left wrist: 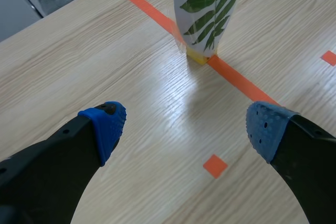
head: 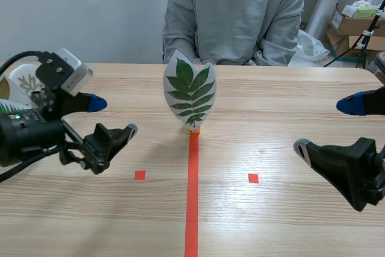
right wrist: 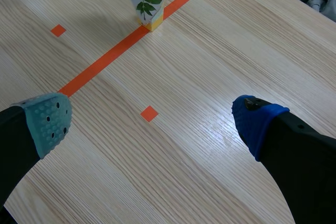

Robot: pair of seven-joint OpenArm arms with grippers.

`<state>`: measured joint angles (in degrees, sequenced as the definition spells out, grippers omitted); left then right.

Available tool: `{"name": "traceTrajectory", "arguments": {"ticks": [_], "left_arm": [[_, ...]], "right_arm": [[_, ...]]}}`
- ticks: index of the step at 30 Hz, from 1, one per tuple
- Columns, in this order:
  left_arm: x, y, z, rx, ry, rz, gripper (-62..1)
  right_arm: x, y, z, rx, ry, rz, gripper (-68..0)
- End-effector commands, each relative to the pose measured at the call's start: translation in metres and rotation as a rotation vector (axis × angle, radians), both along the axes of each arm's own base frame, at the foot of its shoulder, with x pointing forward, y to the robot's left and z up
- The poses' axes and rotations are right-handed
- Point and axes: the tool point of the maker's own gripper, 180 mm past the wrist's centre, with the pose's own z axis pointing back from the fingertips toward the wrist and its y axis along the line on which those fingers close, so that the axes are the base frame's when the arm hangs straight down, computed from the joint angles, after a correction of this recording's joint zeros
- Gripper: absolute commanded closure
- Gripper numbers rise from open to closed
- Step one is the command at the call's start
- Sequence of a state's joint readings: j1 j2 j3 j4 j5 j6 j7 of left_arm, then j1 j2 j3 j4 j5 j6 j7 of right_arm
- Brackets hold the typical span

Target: Do the leaf sorting experiment

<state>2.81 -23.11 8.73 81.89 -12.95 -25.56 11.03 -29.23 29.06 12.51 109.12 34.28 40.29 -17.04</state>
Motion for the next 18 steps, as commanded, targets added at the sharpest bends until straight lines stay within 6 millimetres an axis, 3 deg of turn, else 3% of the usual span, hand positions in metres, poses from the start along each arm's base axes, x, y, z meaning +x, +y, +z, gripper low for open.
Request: {"name": "traceTrajectory", "arguments": {"ticks": [1,13,18], "left_arm": [[0.013,-0.009,0.009,-0.041,-0.031,-0.002,-49.5],[0.066,-0.085,-0.011,-0.060,-0.020,-0.125,-49.5],[0.080,-0.101,-0.015,-0.065,-0.014,-0.129,-49.5]], "right_arm": [[0.005,0.000,0.007,0.007,-0.025,0.001,-63.4],[0.005,0.000,0.007,0.007,-0.025,0.001,-63.4],[0.005,0.000,0.007,0.007,-0.025,0.001,-63.4]]}}
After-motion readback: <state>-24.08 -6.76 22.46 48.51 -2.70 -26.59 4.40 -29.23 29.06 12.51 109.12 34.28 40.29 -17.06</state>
